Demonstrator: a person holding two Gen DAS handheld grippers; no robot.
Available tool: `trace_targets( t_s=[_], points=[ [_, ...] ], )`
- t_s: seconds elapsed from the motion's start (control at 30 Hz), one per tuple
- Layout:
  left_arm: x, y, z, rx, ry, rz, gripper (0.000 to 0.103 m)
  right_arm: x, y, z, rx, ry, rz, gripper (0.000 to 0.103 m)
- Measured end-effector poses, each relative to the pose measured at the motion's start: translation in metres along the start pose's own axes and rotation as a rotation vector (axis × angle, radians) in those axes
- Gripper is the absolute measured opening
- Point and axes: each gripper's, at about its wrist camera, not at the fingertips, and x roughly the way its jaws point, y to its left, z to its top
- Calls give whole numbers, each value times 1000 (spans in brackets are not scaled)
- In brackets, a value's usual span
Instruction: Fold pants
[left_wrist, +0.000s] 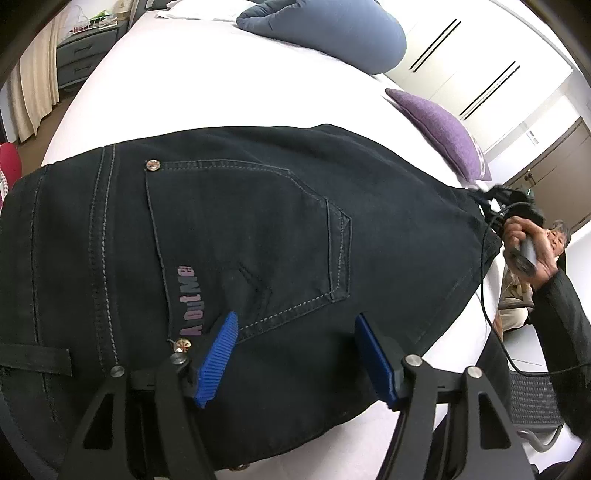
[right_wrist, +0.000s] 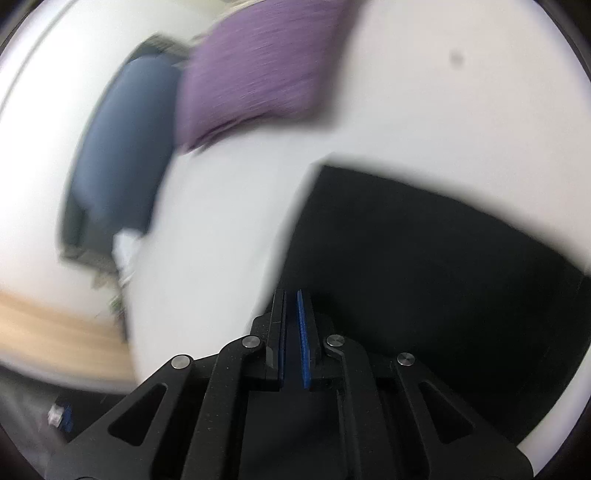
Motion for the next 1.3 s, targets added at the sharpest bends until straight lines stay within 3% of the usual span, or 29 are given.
trace_targets(
  t_s=[0.1, 0.17, 0.2, 0.23, 0.3, 0.33, 0.4, 0.47, 0.57, 0.63, 0.67, 0.73, 0.8, 0.9, 0.93, 0.97, 1.03, 1.13, 1.23, 1.3],
  points=[
    [2, -5, 0, 25, 14, 22, 73, 43, 42, -50, -141, 222, 95, 7],
    [2, -8, 1, 39, 20, 32, 73, 71, 46, -60, -171, 268, 62, 7],
    [2, -7, 0, 33, 17, 29, 73, 85, 32, -52, -121, 261, 16, 6],
    [1, -6, 0, 26, 15, 25, 73, 92, 20, -44, -72, 242, -11, 0],
    [0, -6, 1, 14, 7, 20, 73, 81, -16, -23, 101, 132, 53, 0],
    [-1, -6, 1, 11, 5, 22, 73, 62, -20, -9, 139, 35, -25, 0],
    [-3, -5, -1, 7, -4, 23, 73, 25, -9, 6, 96, -99, -132, 7],
    [-4, -6, -1, 12, -10, 27, 74, -1, 4, 4, 37, -122, -62, 7],
    [-4, -6, -3, 9, -17, 24, 75, -22, 21, -44, -34, 15, 129, 7],
    [-4, -6, -4, 3, -21, 24, 76, -16, 23, -86, -85, 135, 186, 8],
    [-2, -6, -4, 0, -21, 23, 76, -4, 17, -111, -104, 213, 164, 8],
    [-2, -6, -4, 3, -22, 16, 76, 2, -21, -135, -50, 239, 76, 2],
    [-5, -6, -5, 10, -18, 13, 76, -22, -54, -129, 85, 132, 182, 0],
    [-15, -5, -5, -3, -45, 22, 77, -84, -73, -106, 92, -118, -71, 0],
    [-20, -6, -5, -3, -60, 32, 77, -101, -80, -101, 127, -157, -100, 0],
    [-25, -7, -5, -3, -78, 34, 77, -120, -85, -96, 181, -208, -112, 7],
    [-35, -11, -3, -5, -111, 28, 77, -143, -77, -86, 165, -261, -106, 8],
    [-34, -16, 7, -1, -123, 19, 80, -127, -31, -102, 23, -158, 15, 8],
    [-19, -18, 16, 3, -105, 31, 80, -73, 18, -148, -97, 69, 105, 8],
    [-7, -12, 15, -22, -56, 52, 80, -32, 26, -169, -143, 196, 101, 8]
  ],
)
